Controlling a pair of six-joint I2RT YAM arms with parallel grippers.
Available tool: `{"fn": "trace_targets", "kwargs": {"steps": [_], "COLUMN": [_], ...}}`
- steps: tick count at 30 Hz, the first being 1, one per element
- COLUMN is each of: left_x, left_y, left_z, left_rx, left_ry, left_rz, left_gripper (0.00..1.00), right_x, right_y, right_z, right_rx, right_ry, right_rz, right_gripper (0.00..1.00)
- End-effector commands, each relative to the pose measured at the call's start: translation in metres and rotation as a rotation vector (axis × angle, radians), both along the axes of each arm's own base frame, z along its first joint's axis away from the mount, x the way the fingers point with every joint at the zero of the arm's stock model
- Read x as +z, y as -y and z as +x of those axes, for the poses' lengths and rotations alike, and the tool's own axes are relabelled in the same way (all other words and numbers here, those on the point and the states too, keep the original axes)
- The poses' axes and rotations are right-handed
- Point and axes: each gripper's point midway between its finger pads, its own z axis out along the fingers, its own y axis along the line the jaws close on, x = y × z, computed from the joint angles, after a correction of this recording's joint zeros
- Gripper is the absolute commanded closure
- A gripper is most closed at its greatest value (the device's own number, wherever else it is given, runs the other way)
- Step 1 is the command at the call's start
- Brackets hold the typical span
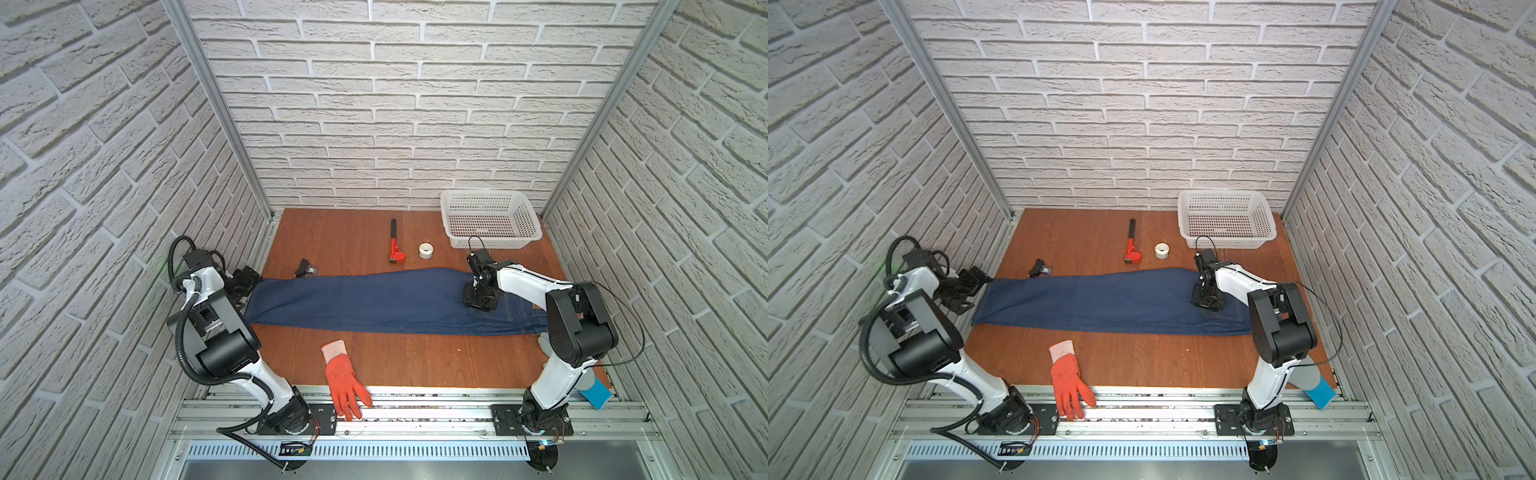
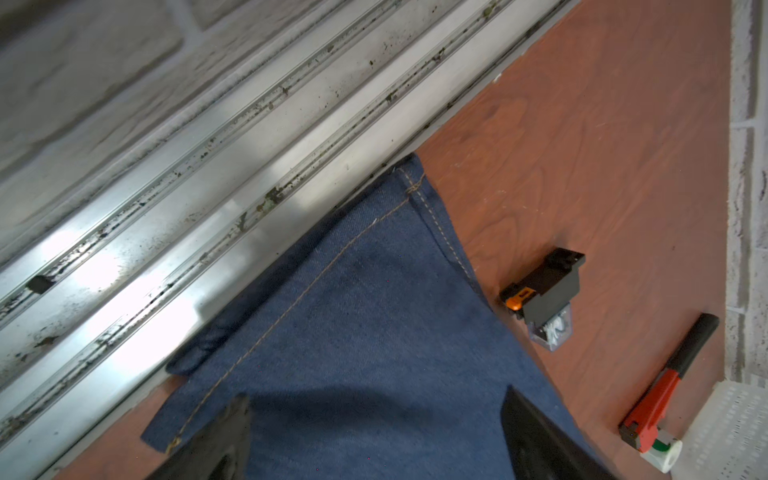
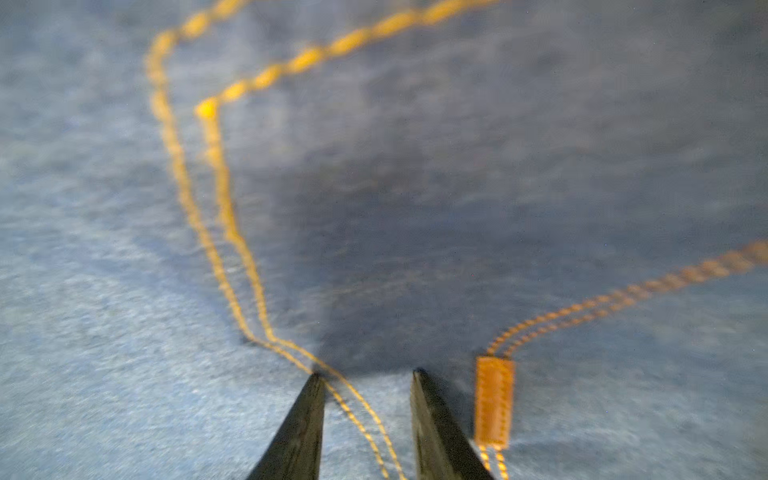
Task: Fold and stack the trousers
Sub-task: 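Release the waistband with the right gripper and move it to the jeans' middle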
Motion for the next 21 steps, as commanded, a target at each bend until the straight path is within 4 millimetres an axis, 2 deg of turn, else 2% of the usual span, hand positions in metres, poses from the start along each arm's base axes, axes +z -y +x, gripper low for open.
{"fn": "trace_targets", "kwargs": {"steps": [1, 6, 12, 17, 21], "left_x": [-0.004, -0.016, -0.028, -0.031, -0.042], "left_y": [0.001, 0.000, -0.014, -0.017, -0.013], "left_z": [0.003, 0.009, 0.007, 0.007, 0.000], "left_rx": [-0.046, -0.089, -0.120, -0.155, -0.169], "left_ry": [-0.035, -0.091, -0.165, -0.194, -0.231], "left_rz": [0.002, 0.017, 0.058, 0.064, 0.042], "left_gripper": [0.08, 0.07, 0.09, 0.15, 0.21], "right_x": [-0.004, 0.003, 0.013, 0.024, 0.029], "right_y": [0.029, 0.026, 0.016, 0.009, 0.002], "right_z": [-0.020, -0.016, -0.012, -0.010, -0.010], "right_rx": [-0.021, -0.021, -0.024, -0.016, -0.008], "right_ry": [-0.071, -0.058, -0.035, -0.009, 0.003], "right_rz": [-0.114, -0.093, -0.036, -0.009, 0.008], "right_gripper": [0.63, 0.63, 0.64, 0.64, 0.65]}}
